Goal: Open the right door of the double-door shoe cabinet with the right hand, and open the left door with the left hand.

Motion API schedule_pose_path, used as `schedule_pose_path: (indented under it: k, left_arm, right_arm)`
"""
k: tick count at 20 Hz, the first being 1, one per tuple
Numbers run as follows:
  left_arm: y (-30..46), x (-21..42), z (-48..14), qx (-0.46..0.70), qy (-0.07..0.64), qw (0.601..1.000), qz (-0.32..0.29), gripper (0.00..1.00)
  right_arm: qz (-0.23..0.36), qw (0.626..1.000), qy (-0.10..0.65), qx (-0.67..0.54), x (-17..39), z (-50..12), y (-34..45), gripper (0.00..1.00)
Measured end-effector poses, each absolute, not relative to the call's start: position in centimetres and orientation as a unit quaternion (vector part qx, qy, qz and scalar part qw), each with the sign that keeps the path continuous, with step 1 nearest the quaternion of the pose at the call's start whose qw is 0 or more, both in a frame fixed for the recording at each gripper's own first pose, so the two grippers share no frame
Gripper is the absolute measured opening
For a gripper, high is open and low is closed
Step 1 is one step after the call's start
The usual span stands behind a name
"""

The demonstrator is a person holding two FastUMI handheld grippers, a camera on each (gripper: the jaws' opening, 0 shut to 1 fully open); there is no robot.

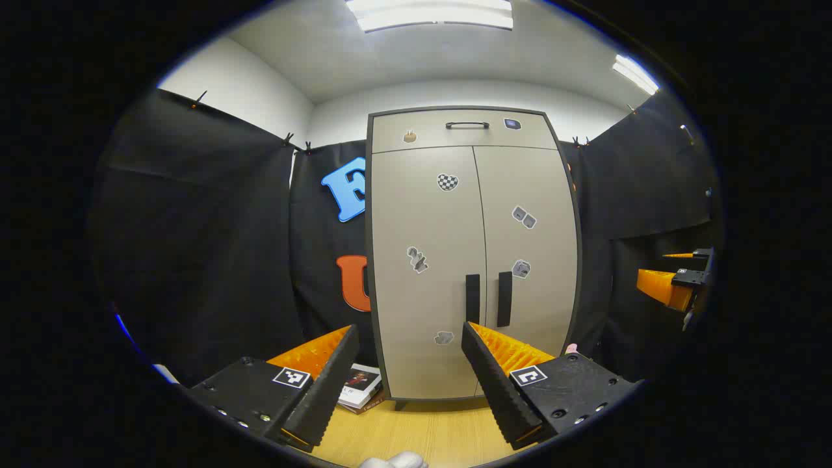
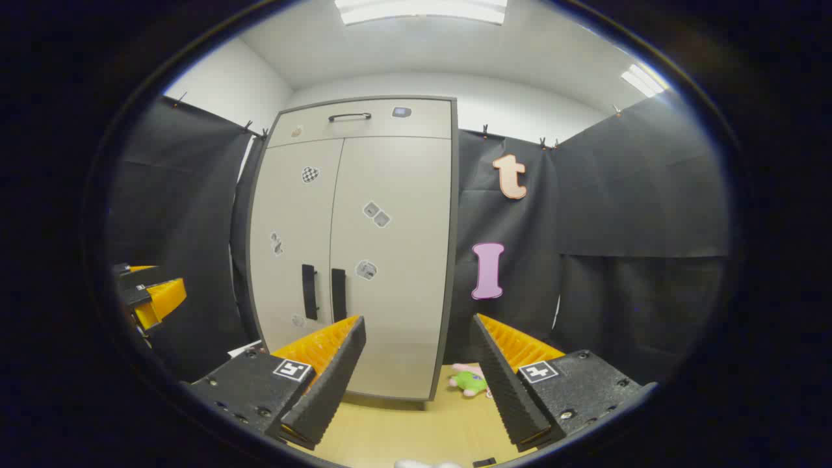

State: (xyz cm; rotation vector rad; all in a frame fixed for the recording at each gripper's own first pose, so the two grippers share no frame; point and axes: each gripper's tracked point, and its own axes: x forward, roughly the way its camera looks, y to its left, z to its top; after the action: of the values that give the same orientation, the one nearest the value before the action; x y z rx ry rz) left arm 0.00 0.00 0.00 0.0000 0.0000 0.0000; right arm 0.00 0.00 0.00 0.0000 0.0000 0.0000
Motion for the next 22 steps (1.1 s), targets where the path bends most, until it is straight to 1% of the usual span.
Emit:
schedule_pose_path:
  k: [16,22]
  left_arm:
    - [0.1,0.0,0.0,0.004,0.002,1.0,-0.001,0.96]
    - [1.1,-0.8,-0.5,0.007,0.004,1.0,0.01,0.96]
  right_arm:
    - [-0.001,1.0,0.004,-0.008,0.9,-0.1,0.6,1.0]
    - [-0.001,1.0,0.018,-0.004,4.3,-1.9,2.8,1.0]
